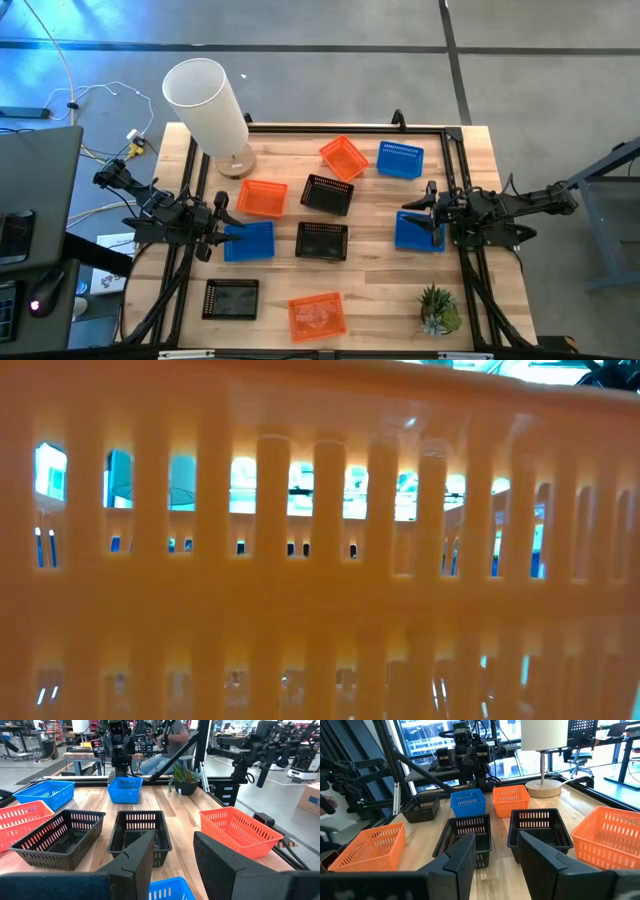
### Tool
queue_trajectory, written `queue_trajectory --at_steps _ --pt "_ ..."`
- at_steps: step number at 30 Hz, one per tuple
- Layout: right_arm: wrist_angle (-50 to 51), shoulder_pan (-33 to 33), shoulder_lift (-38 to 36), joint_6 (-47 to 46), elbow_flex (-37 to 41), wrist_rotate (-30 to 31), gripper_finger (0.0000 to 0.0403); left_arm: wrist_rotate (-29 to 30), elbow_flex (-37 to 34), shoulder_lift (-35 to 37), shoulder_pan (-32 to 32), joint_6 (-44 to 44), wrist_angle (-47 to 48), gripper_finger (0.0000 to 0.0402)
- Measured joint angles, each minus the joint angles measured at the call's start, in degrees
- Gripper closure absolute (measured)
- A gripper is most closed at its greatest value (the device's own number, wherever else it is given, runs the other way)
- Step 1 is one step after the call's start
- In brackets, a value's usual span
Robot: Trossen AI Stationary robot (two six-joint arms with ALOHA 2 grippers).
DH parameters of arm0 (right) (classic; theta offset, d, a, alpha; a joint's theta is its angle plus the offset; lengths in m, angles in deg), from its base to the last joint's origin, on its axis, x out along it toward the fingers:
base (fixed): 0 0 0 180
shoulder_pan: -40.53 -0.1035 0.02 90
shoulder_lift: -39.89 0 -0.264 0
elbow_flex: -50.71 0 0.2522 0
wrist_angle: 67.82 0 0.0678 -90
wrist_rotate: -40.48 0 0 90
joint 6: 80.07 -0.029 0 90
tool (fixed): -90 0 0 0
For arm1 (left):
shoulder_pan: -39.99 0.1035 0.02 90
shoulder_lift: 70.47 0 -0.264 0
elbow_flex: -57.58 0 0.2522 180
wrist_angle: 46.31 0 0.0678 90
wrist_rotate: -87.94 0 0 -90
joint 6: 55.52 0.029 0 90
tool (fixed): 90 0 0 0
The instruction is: Stack baskets by color
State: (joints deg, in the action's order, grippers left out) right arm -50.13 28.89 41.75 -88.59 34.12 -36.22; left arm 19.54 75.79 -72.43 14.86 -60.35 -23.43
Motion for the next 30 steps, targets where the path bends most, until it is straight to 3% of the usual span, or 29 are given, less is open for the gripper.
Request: queue_trajectory --at_steps 24,30 --pt "0.00 0.00 -0.01 -0.01 0.00 0.02 0.0268 0.52 0.00 -0.01 -0.01 -2.89 -0.20 0.0271" --pt "0.01 0.00 -0.02 -0.02 0.00 0.02 0.0268 0.60 0.00 -0.02 -0.02 -5.43 -7.38 0.0271"
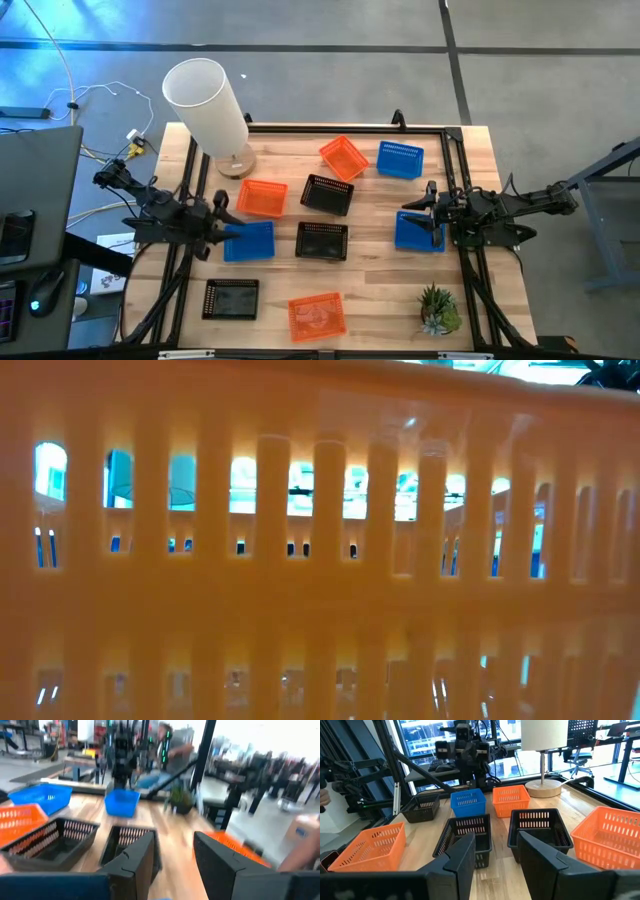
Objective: Stack baskets by color
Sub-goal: Stack the left black bin on the bottom right black bin
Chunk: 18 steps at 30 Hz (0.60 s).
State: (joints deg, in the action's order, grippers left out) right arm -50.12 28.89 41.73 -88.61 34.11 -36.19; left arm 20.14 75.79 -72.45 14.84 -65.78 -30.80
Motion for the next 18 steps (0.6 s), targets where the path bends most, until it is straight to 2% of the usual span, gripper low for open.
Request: queue_trajectory --at_steps 3,8,12,18 --pt "0.00 0.00 0.02 0.00 0.00 -0.01 0.0268 0.08 0.00 0.00 0.00 -0.04 -3.99 0.0271" --pt "0.00 0.00 0.00 0.01 0.00 0.00 0.0268 0.10 1.75 -0.79 0.02 -1.18 -3.76 0.0271" --pt "-0.01 0.00 0.02 0.02 0.00 0.00 0.0268 0.02 6.40 -4.38 -0.04 -2.06 -0.34 0.0271" --pt "0.00 0.00 0.02 0.00 0.00 -0.02 0.0268 1.92 16.09 -13.97 -0.04 -5.55 9.56 0.0271"
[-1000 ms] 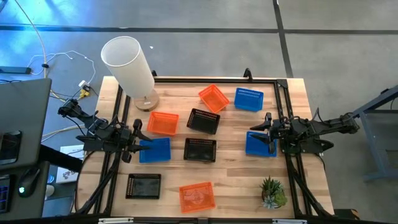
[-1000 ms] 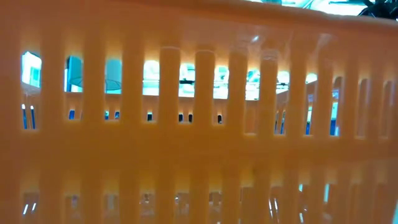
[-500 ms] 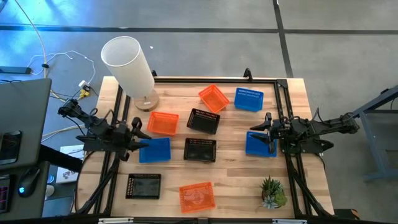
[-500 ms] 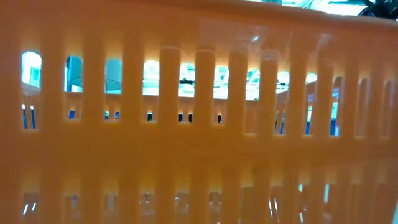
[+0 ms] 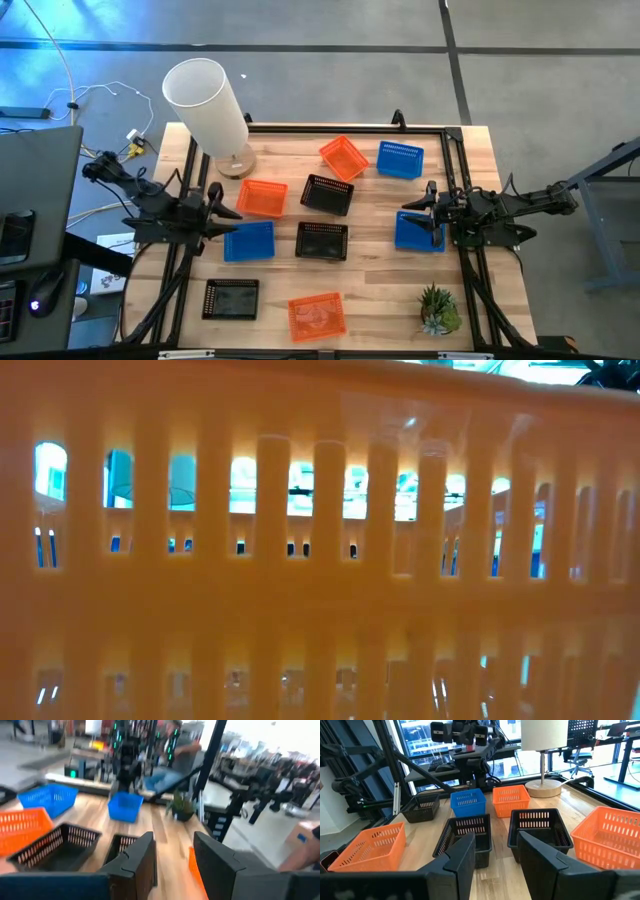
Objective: Stack baskets by color
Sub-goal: Stack the left black bin on the bottom right black bin
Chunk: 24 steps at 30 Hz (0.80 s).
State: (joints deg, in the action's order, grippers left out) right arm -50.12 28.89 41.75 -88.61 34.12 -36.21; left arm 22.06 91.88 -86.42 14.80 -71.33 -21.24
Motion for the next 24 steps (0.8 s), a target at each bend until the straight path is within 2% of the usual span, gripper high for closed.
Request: queue_trajectory --at_steps 6,12,18,24 --pt "0.00 0.00 0.00 0.02 -0.02 0.00 0.0268 -2.23 10.90 -11.83 -0.04 -8.48 12.93 0.0271" --pt "0.00 0.00 0.00 0.01 0.00 0.02 0.0268 -13.54 20.86 -23.95 -0.14 -18.32 23.81 0.0271" --pt "0.00 0.00 0.00 0.01 -0.02 0.02 0.0268 -22.07 25.70 -34.25 -3.95 -23.38 25.23 0.0271" --pt "0.00 0.00 0.00 0.01 0.00 0.01 0.0268 -22.21 27.32 -41.24 -9.62 -30.81 32.03 0.0271"
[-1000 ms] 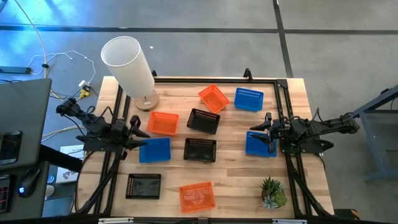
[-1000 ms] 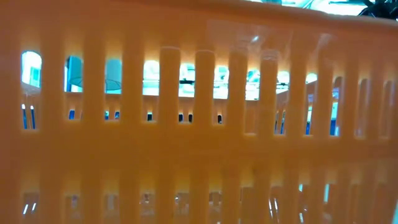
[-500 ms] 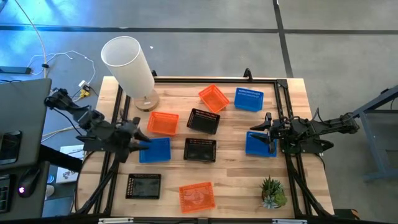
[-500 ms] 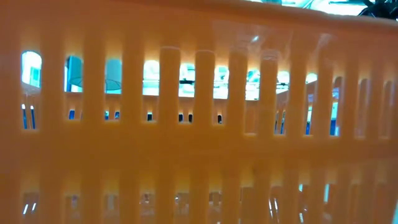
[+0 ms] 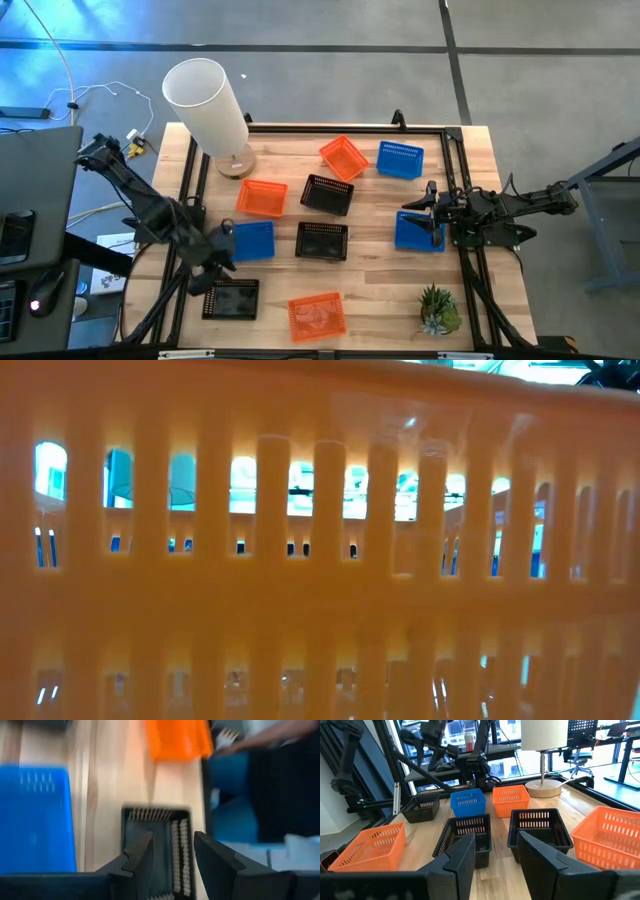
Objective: Stack baskets by color
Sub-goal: Stack the left black bin on the bottom right black bin
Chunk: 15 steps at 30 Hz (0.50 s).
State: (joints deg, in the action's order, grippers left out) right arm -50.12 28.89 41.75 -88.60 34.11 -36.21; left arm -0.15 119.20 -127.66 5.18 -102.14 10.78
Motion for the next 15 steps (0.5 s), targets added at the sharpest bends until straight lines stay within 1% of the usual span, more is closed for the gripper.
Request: queue_trajectory --at_steps 7,11,15 --pt "-0.01 0.00 0.00 0.00 0.00 0.01 0.0268 0.20 0.00 -5.54 -6.05 -10.08 8.24 0.0271" --pt "0.00 0.00 0.00 -0.01 -0.01 0.00 0.0268 0.21 0.00 -7.69 -8.83 -13.56 9.40 0.0271" --pt "0.00 0.00 0.00 0.01 0.00 0.01 0.0268 0.56 0.00 -9.55 -10.55 -14.50 9.42 0.0271"
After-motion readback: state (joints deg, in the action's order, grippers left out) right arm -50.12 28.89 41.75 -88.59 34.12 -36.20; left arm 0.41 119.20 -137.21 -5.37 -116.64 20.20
